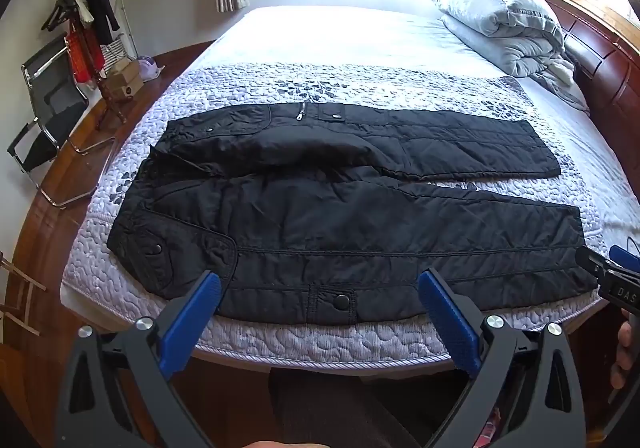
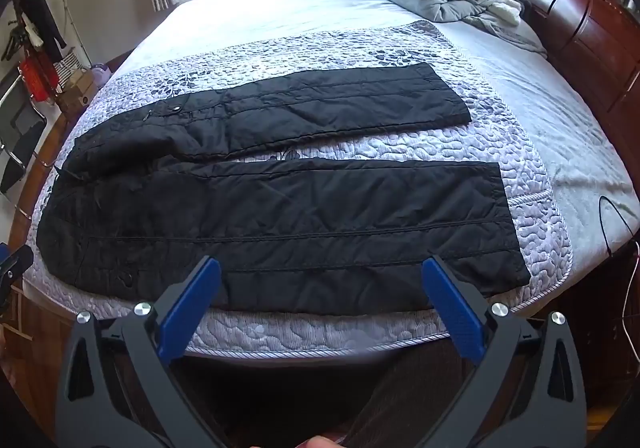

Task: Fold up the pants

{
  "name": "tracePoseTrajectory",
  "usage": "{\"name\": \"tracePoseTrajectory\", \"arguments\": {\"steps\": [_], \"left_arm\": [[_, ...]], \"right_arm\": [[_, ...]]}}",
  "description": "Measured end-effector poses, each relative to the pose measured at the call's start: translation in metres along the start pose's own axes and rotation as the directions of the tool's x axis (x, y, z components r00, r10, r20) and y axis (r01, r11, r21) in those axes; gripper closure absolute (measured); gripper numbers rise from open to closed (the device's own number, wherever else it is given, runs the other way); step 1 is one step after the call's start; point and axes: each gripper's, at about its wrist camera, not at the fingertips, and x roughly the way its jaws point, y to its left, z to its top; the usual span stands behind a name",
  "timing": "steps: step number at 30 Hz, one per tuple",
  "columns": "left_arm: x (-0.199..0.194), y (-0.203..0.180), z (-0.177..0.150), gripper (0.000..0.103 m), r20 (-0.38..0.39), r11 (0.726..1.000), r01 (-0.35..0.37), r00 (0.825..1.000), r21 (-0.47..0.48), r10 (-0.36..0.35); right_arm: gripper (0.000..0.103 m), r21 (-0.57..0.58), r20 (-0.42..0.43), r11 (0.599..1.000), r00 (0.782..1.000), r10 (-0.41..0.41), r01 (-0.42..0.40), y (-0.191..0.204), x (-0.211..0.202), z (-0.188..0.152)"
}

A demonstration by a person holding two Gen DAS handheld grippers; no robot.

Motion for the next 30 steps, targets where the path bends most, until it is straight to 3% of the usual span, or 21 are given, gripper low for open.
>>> {"name": "tracePoseTrajectory", "arguments": {"steps": [30], "left_arm": [[-0.0019,-0.0017,0.0038,0.004,0.012,1.0,0.007,1.0,0.0,-0.007]], "right_arm": [[0.002,0.017,-0.009,1.0,1.0,-0.012,0.013,-0.0059,0.004,-0.0016]]}}
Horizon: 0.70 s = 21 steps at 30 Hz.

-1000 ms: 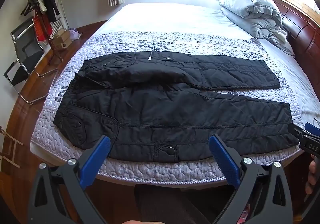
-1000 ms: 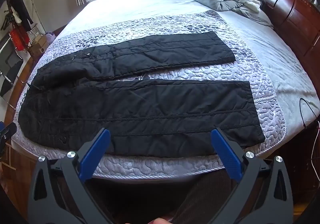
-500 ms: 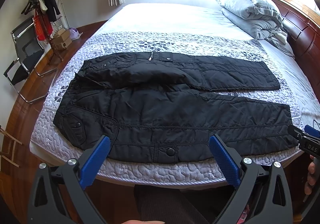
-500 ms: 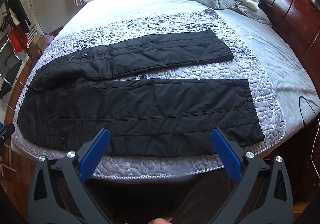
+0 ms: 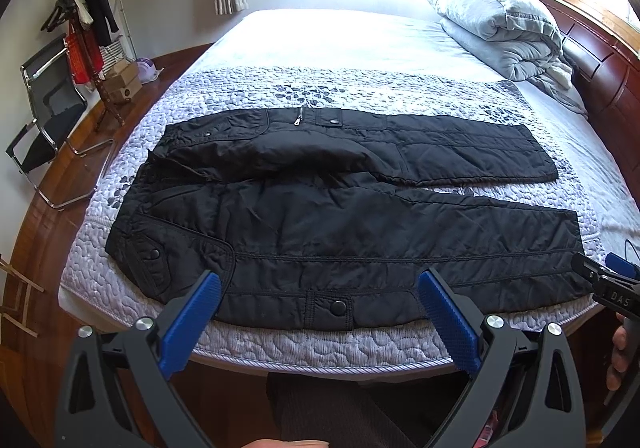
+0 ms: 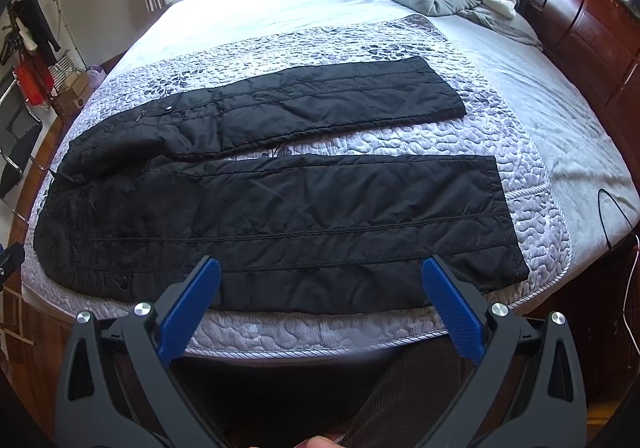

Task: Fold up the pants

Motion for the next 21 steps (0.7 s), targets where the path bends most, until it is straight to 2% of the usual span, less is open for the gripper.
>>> {"name": "tracePoseTrajectory", "arguments": {"steps": [21], "left_arm": [[0.0037,-0.0017,0.0033,0.004,-0.003,1.0,0.003,1.0,0.006,-0.003]], "right_arm": [[0.002,0.005,-0.008,1.0,1.0,-0.001,0.001,-0.0033,0.0045,0.0002]]}}
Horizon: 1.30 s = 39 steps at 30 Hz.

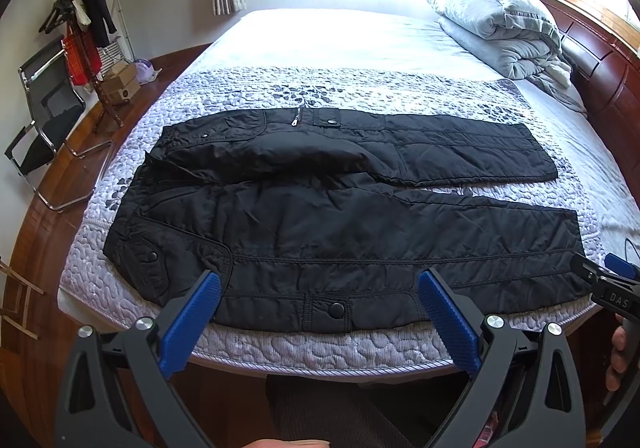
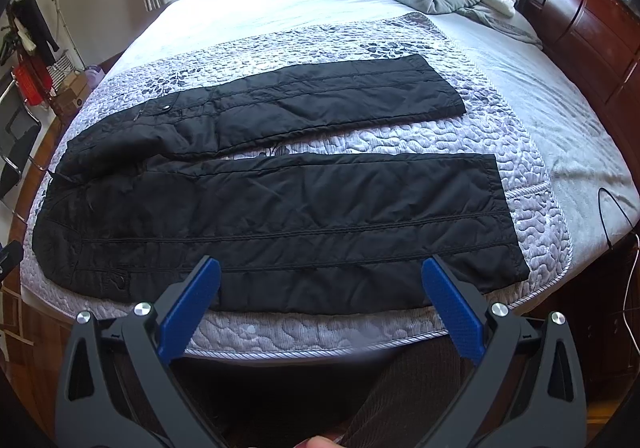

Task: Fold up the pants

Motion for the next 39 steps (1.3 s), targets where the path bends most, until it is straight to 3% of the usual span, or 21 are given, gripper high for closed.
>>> {"name": "tracePoseTrajectory", "arguments": {"steps": [15,23,27,29,31,35,36,39], "left_arm": [[0.004,-0.002,0.005,0.004,0.001,1.0,0.0,1.0,0.009,0.0],[0.027,-0.001,0.021,0.004,-0.019,1.0,-0.006,1.0,0.006,0.006],[0.046,0.01,0.039,0.004,-0.033,1.0,0.029,0.999,0.004,-0.029],[0.06,0.027,0.056,0.003,-0.043,0.999,0.046,0.998,-0.006,-0.047],[0.085,0.059,0.081,0.004,-0.089,0.999,0.016,0.996,-0.042,-0.02],[0.144,0.152,0.137,0.004,-0.22,0.982,-0.045,0.975,-0.184,0.004],[0.17,0.189,0.156,0.004,-0.276,0.967,-0.053,0.961,-0.25,-0.018],[0.222,0.253,0.185,0.004,-0.385,0.932,-0.112,0.922,-0.344,-0.031]], "right_arm": [[0.002,-0.012,0.006,1.0,1.0,-0.013,0.013,-0.004,0.004,0.01],[0.002,0.007,0.055,0.997,0.996,-0.075,0.075,-0.029,0.01,0.047],[0.002,-0.002,0.053,0.999,0.997,-0.049,0.049,-0.049,0.025,0.083],[0.002,0.0,0.051,0.999,0.998,-0.036,0.036,-0.068,0.037,0.11],[0.002,-0.003,0.046,0.998,0.997,-0.06,0.061,-0.088,0.056,0.141],[0.002,-0.001,-0.049,0.997,0.995,-0.081,0.081,-0.135,0.114,0.202],[0.002,0.0,-0.089,0.997,0.993,-0.082,0.083,-0.147,0.135,0.216],[0.002,0.04,-0.205,0.997,0.977,-0.061,0.071,-0.179,0.194,0.246]]}}
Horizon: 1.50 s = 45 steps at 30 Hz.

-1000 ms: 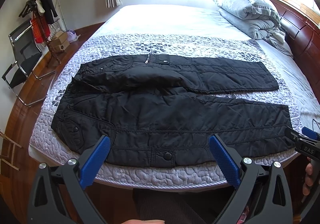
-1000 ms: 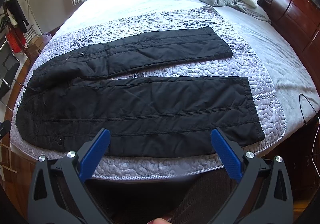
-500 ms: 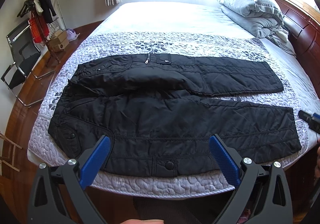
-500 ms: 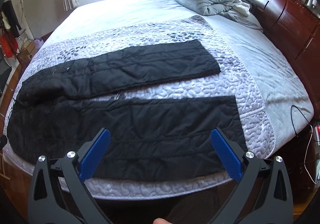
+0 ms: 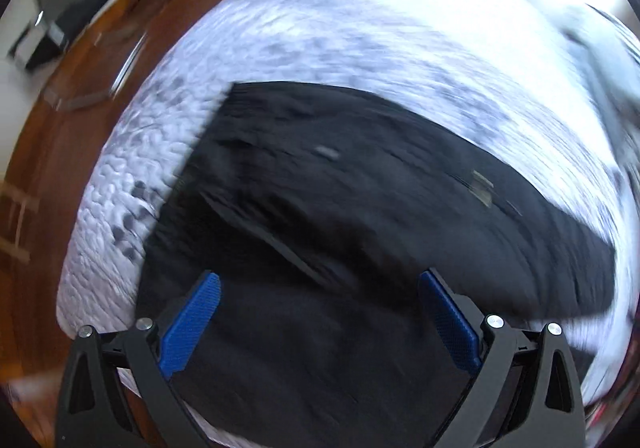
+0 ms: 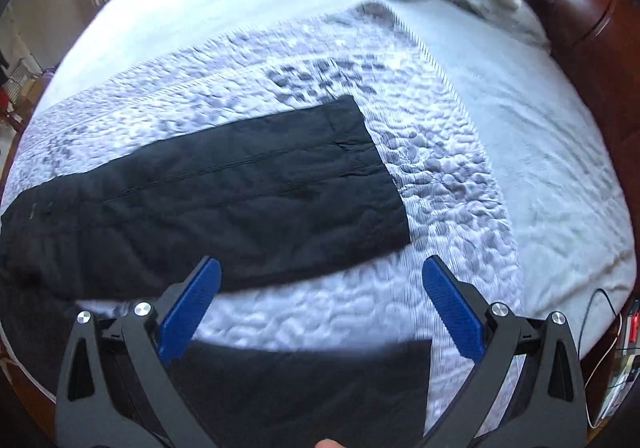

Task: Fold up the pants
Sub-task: 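Grasp the pants waistband with the left tool while the right tool grasps the leg hems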

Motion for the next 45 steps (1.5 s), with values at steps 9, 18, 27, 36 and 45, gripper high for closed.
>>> {"name": "tracePoseTrajectory", "arguments": {"steps": [9,18,27,36,45], "left_arm": [[0.095,0.066,0.093,0.004,-0.175,0.97,-0.156,0.977,-0.185,0.124],[0.13,0.046,0.086,0.032,-0.227,0.975,-0.021,0.974,-0.22,-0.03],[0.085,0.002,0.066,0.091,-0.143,0.995,0.042,0.988,-0.096,-0.055],[0.079,-0.001,0.064,0.092,-0.099,0.996,0.044,0.994,-0.075,-0.052],[0.096,-0.007,0.067,0.091,-0.127,0.997,-0.012,0.992,-0.082,0.002]], "right_arm": [[0.002,0.144,-0.067,0.986,0.993,0.093,-0.083,-0.012,0.072,0.038],[0.002,0.067,-0.07,0.997,0.997,0.041,-0.036,0.005,0.092,0.042],[0.002,0.086,-0.064,0.993,0.994,0.084,-0.078,-0.004,0.091,0.043],[0.002,0.124,-0.078,0.99,0.994,0.082,-0.072,-0.027,0.116,0.082],[0.002,0.075,-0.182,0.996,0.981,0.066,-0.053,-0.013,0.166,0.129]]}}
